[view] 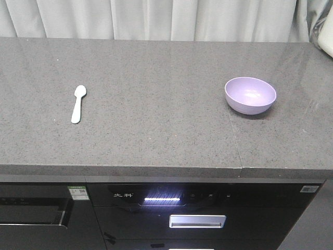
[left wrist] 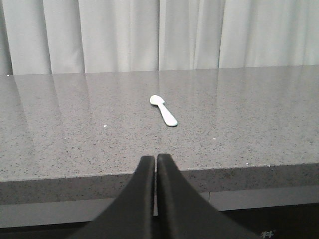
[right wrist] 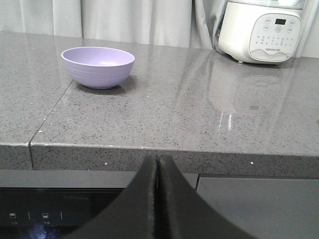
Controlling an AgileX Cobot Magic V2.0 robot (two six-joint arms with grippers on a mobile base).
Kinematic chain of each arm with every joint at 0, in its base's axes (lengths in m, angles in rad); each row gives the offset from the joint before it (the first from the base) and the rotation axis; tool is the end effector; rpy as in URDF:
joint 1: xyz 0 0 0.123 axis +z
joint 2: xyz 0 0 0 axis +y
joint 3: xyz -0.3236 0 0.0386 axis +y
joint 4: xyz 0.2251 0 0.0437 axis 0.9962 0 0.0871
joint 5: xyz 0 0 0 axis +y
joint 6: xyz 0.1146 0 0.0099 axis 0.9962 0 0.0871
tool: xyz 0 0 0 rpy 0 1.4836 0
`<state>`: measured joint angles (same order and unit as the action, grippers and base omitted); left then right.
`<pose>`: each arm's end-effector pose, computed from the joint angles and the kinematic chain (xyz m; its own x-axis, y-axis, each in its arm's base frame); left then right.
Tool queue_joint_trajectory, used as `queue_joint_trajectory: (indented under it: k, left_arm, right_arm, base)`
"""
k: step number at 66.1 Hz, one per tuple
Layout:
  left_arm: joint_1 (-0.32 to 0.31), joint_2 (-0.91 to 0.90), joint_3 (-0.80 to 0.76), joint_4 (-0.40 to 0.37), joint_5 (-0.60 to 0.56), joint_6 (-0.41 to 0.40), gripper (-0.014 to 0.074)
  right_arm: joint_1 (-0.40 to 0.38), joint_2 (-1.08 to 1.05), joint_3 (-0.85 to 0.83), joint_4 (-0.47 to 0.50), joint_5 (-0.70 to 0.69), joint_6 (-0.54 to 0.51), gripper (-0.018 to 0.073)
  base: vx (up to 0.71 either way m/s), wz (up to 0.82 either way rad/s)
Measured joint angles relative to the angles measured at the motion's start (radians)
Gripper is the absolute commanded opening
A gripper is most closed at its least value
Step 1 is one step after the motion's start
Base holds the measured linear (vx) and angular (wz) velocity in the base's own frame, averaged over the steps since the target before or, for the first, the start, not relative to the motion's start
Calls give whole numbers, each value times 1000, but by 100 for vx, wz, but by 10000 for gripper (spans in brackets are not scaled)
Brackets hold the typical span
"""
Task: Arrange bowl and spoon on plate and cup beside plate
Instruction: 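Approach the counter and stop facing the spoon and lavender bowl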
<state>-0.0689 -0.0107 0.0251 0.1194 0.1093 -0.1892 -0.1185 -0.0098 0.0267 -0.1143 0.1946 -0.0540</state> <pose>0.0167 0.0004 0.1944 -0.0395 -0.0679 -0.9969 0.0532 0.9961 -0.0699 0.0155 -0.0044 0.1841 -0.1434 -0.1495 -0.9783 0.1178 0.9789 -0.1668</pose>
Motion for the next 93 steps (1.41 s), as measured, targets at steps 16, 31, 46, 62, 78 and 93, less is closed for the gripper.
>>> queue_joint_trajectory:
  k: [16, 31, 46, 62, 78, 93]
  left_arm:
    - [0, 0, 0, 0, 0, 0, -6]
    - [0, 0, 0, 0, 0, 0, -6]
    - [0, 0, 0, 0, 0, 0, -6]
    - [0, 0, 0, 0, 0, 0, -6]
    - [0, 0, 0, 0, 0, 0, -6]
    - [0, 0, 0, 0, 0, 0, -6]
  right_arm:
    - [0, 0, 0, 0, 0, 0, -6]
    - [0, 0, 0, 0, 0, 0, -6]
    - [0, 0, 0, 0, 0, 0, -6]
    - [0, 0, 0, 0, 0, 0, -6]
    - [0, 0, 0, 0, 0, 0, -6]
    - [0, 0, 0, 0, 0, 0, -6]
  base:
    - [4, -1]
    - [3, -1]
    - [2, -1]
    - [2, -1]
    - [3, -1]
    - [3, -1]
